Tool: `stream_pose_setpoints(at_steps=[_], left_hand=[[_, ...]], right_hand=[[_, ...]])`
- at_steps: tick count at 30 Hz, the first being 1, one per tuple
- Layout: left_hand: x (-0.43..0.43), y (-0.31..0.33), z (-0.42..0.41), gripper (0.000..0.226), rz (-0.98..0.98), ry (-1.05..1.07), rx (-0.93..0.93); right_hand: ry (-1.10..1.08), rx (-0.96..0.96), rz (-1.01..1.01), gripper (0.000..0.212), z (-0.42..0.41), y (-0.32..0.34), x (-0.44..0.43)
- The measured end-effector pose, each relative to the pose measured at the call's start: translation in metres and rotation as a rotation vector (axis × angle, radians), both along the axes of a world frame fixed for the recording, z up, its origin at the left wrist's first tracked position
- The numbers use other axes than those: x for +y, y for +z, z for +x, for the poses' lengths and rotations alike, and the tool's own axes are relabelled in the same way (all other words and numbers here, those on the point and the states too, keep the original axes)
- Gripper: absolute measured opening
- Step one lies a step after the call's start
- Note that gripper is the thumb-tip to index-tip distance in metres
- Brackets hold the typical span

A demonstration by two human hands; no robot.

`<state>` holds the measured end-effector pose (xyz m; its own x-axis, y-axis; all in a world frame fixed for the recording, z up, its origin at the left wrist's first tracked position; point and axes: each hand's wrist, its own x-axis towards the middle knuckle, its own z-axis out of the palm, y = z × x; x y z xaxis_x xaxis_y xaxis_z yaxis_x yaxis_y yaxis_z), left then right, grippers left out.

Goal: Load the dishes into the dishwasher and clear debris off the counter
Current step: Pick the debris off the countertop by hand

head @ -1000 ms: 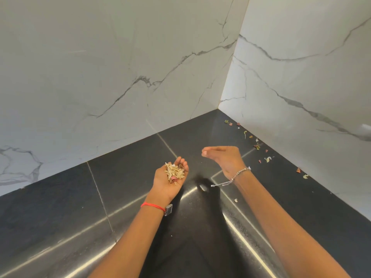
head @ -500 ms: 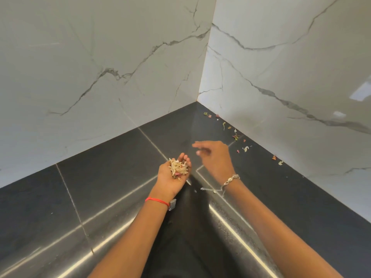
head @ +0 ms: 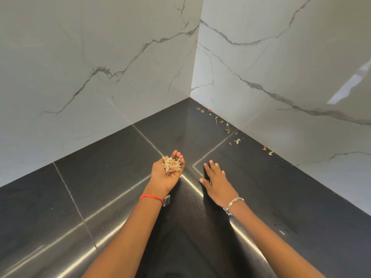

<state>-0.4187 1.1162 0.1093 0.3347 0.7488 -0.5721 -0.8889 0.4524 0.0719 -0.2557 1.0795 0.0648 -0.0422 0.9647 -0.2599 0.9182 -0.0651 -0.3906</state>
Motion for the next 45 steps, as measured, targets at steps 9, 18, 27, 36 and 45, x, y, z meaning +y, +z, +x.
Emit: stream_pose_setpoints(at_steps=[9, 18, 27, 36, 45], left_hand=[[-0.027, 0.011, -0.006, 0.042, 0.018, 0.015, 0.015], [-0.030, -0.001, 0.005, 0.041, -0.001, -0.005, -0.006], [-0.008, -0.015, 0.050, 0.043, 0.001, -0.096, -0.007], [0.016, -0.022, 0.094, 0.035, 0.098, -0.203, 0.024], [0.018, -0.021, 0.077, 0.041, 0.052, -0.165, 0.004]], right_hand=[[-0.021, -0.210, 0.324, 0.027, -0.027, 0.007, -0.051], [-0.148, -0.023, 0.335, 0.009, -0.005, 0.022, -0.039], [-0.533, 0.830, 0.292, 0.011, 0.019, 0.079, -0.003], [-0.272, 0.533, 0.486, 0.022, 0.011, 0.071, 0.014], [-0.284, 0.281, 0.081, 0.011, 0.039, 0.030, -0.018]])
